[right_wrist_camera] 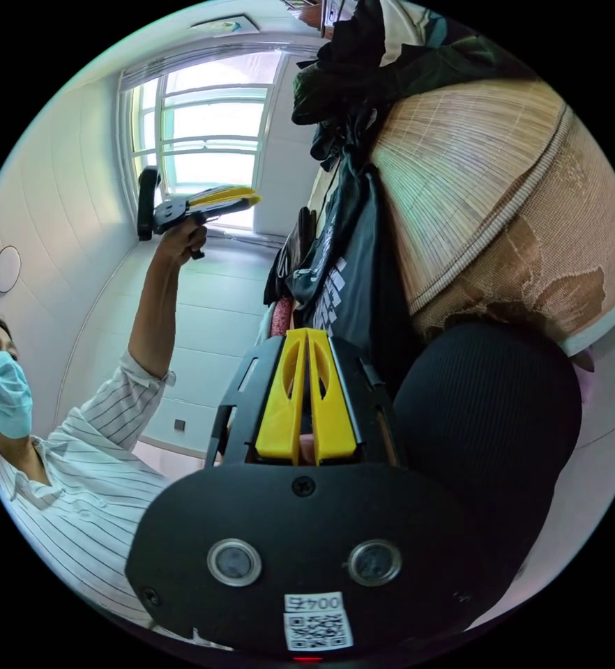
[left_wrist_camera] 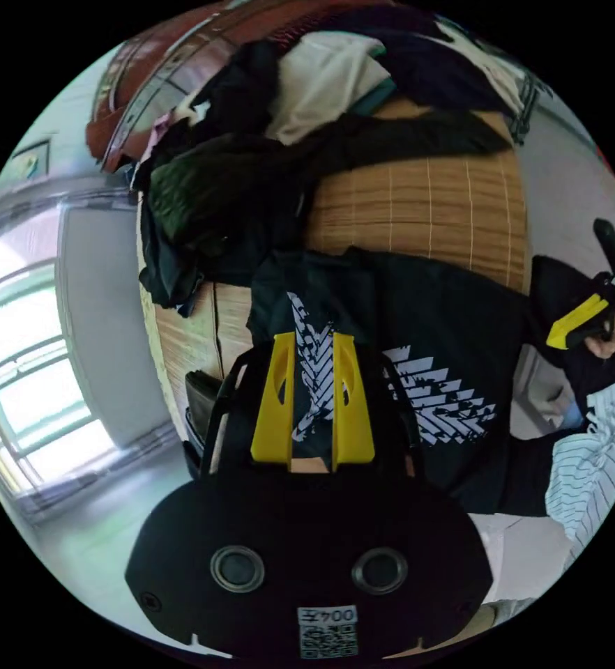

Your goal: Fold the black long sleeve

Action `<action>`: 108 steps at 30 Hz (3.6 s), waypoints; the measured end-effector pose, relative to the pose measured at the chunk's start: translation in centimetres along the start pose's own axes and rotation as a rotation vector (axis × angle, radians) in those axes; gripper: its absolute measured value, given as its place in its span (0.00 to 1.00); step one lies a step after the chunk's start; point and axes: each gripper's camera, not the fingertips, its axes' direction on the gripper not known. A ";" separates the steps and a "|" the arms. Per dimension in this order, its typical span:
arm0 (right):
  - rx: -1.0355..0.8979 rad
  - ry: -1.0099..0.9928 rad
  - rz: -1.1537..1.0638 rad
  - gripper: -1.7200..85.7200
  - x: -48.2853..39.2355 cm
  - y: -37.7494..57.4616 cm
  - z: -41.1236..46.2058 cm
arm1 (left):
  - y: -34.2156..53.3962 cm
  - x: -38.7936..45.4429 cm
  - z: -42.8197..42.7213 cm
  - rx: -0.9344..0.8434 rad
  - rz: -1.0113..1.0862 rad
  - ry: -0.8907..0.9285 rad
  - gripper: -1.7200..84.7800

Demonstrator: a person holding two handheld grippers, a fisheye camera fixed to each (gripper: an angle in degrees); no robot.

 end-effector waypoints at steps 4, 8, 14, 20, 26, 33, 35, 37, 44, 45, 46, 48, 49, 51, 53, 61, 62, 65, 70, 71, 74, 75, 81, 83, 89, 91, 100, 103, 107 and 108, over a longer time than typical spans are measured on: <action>0.030 0.020 -0.018 0.03 0.0 0.5 1.2 | -0.6 1.9 1.3 0.054 -0.045 -0.022 0.12; 0.135 0.085 -0.034 0.11 -0.2 1.4 1.9 | 10.1 0.3 3.4 0.197 -0.378 0.231 0.15; 0.126 0.443 -0.110 0.14 -3.1 2.3 4.4 | 34.4 6.5 11.5 0.255 -0.943 0.593 0.16; -0.236 0.801 -0.207 0.17 -5.2 2.6 13.9 | 47.0 19.5 17.2 0.180 -1.258 0.779 0.19; -0.386 1.037 -0.231 0.16 -4.1 4.3 22.4 | 48.4 23.6 17.5 0.265 -1.315 0.857 0.20; -0.527 1.183 -0.227 0.04 -1.5 5.2 28.0 | 50.8 22.5 15.8 0.296 -1.347 0.776 0.14; -0.473 1.098 -0.256 0.03 -2.9 5.5 27.1 | 51.8 22.1 14.9 0.302 -1.348 0.754 0.09; -0.426 1.033 -0.264 0.02 -4.1 5.5 25.9 | 52.4 21.8 14.0 0.268 -1.339 0.703 0.07; -0.320 0.587 -0.196 0.02 -9.4 2.8 18.1 | 61.9 19.5 9.7 0.529 -1.523 0.818 0.06; -0.314 0.566 -0.192 0.02 -9.8 2.6 17.5 | 62.9 19.3 9.2 0.547 -1.530 0.825 0.06; -0.306 0.539 -0.190 0.02 -10.5 2.3 16.3 | 64.8 19.0 8.1 0.582 -1.541 0.836 0.05; -0.313 0.512 -0.188 0.02 -11.1 2.3 14.8 | 67.3 18.9 6.2 0.627 -1.542 0.846 0.05; -0.326 0.505 -0.188 0.02 -11.4 2.7 13.9 | 68.6 19.0 4.8 0.650 -1.531 0.853 0.05; -0.337 0.512 -0.198 0.02 -11.7 3.9 12.5 | 70.3 19.6 2.7 0.659 -1.502 0.862 0.05; -0.345 0.521 -0.201 0.03 -11.2 6.6 10.8 | 72.2 21.3 0.5 0.645 -1.465 0.882 0.05; -0.266 0.575 -0.079 0.06 -4.0 15.2 9.1 | 78.9 27.6 -0.6 0.575 -1.584 0.937 0.04; -0.206 0.658 -0.134 0.06 -4.9 15.7 9.4 | 80.7 27.3 -1.9 0.587 -1.635 0.868 0.04; -0.134 0.857 -0.382 0.08 -8.8 15.7 13.4 | 83.0 23.9 -6.7 0.655 -1.647 0.629 0.04; -0.261 1.033 -0.743 0.03 -10.4 13.8 27.7 | 78.0 14.0 -10.0 0.677 -1.516 0.419 0.03; -0.284 1.087 -0.804 0.02 -9.5 13.1 31.6 | 75.7 11.5 -9.1 0.630 -1.492 0.437 0.03; -0.367 1.228 -0.893 0.01 -5.3 11.4 40.7 | 71.1 6.5 -6.0 0.604 -1.479 0.550 0.02; -0.383 1.254 -0.888 0.01 -4.2 10.9 42.1 | 70.4 5.6 -5.3 0.611 -1.484 0.587 0.02; -0.617 1.210 -0.702 0.02 3.4 7.4 47.9 | 69.3 0.1 -1.2 0.620 -1.692 0.725 0.03; -0.595 1.065 -0.670 0.03 1.4 5.5 47.8 | 70.3 -1.8 -1.1 0.676 -1.721 0.728 0.05; -0.550 0.863 -0.913 0.18 -8.2 2.1 56.2 | 72.5 -5.7 -1.0 0.704 -1.753 0.787 0.12; -0.601 0.837 -0.973 0.19 -9.8 1.5 60.9 | 73.5 -7.1 -1.5 0.690 -1.768 0.791 0.15; -0.808 0.976 -1.087 0.20 -7.9 -1.0 80.4 | 78.5 -14.4 -1.0 0.635 -1.842 1.079 0.17; -0.870 0.984 -1.007 0.17 -5.6 -2.6 82.5 | 79.8 -17.5 -2.5 0.540 -1.799 1.039 0.16; -0.882 0.918 -0.911 0.08 -4.3 -4.7 82.2 | 83.0 -20.4 -2.8 0.590 -1.851 1.086 0.13; -0.872 0.900 -0.909 0.06 -4.3 -5.0 81.8 | 83.2 -20.8 -2.7 0.595 -1.849 1.099 0.13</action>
